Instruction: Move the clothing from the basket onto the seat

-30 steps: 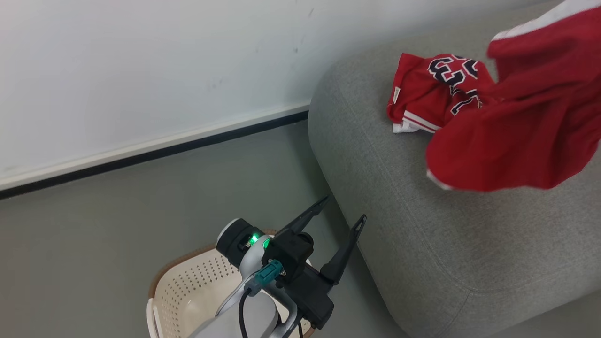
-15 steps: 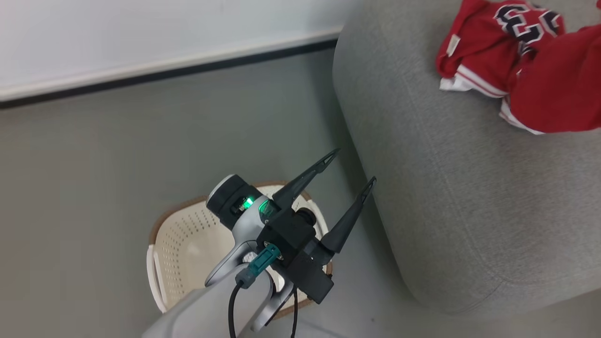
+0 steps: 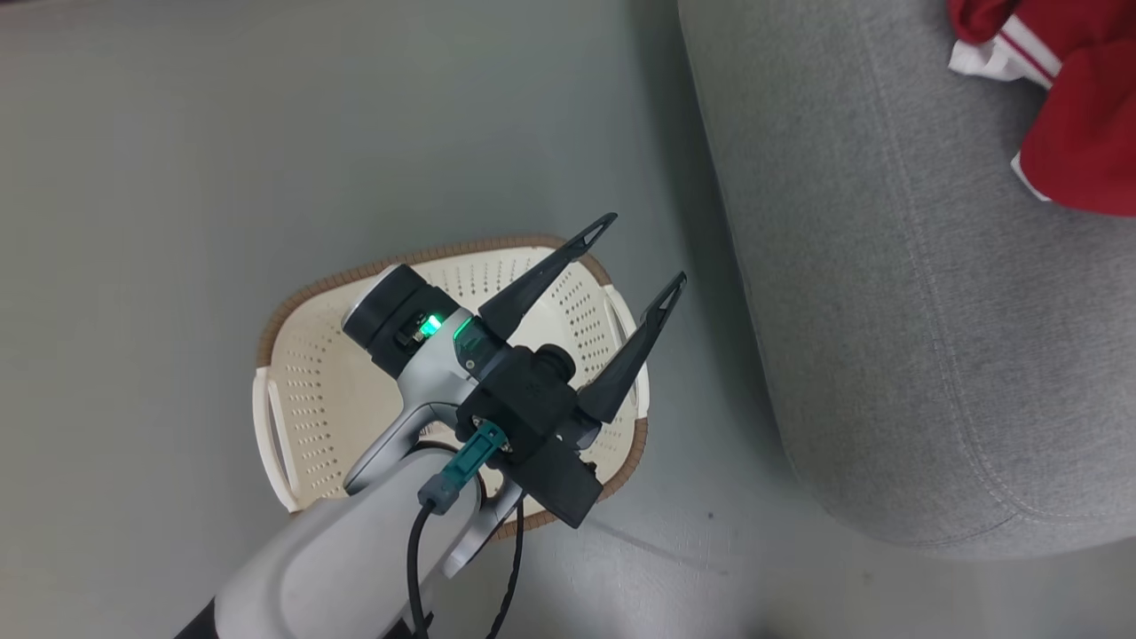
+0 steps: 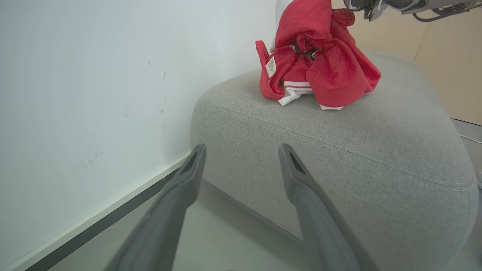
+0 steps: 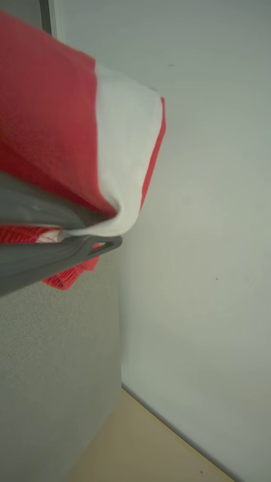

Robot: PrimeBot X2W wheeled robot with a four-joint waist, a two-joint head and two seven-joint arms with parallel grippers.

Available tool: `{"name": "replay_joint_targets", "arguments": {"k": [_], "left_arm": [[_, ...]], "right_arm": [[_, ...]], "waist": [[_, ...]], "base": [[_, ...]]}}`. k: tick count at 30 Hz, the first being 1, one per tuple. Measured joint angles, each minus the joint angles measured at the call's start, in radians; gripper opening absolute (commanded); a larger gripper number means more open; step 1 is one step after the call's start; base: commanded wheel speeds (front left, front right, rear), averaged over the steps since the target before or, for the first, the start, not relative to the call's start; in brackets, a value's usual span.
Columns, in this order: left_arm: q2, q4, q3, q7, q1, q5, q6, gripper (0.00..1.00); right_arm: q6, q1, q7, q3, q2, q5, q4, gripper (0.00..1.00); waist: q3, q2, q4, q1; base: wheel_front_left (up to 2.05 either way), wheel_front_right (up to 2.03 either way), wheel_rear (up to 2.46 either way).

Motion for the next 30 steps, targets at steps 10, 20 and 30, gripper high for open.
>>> {"name": "replay_joint_targets", "arguments": {"k": [10, 20, 30], "left_arm": [[0.028, 0.017, 0.01, 0.007, -0.013, 0.007, 0.0, 1.0], [0.013, 0.046, 0.024, -0.003, -0.012, -0.012, 0.0, 1.0], [-0.012, 0.122, 0.086, -0.021, 0.006, -0.071, 0.01, 1.0]], "right_arm": [[0.014, 0.05, -0.04, 0.039, 0.098, 0.004, 0.133, 0.0], [0.059, 0.042, -0.074, 0.061, 0.118, -0.006, 0.197, 1.0], [0.111, 0.101, -0.091, 0.095, 0.141, -0.028, 0.21, 1.0]], "waist": [[0.081, 0.0, -0.026, -0.0001], [0.047, -0.0001, -0.058, -0.0003], [-0.049, -0.0002, -0.071, -0.0003]], "base": [[0.0, 0.0, 0.0], [0.0, 0.0, 0.0], [0.0, 0.0, 0.0]]}}
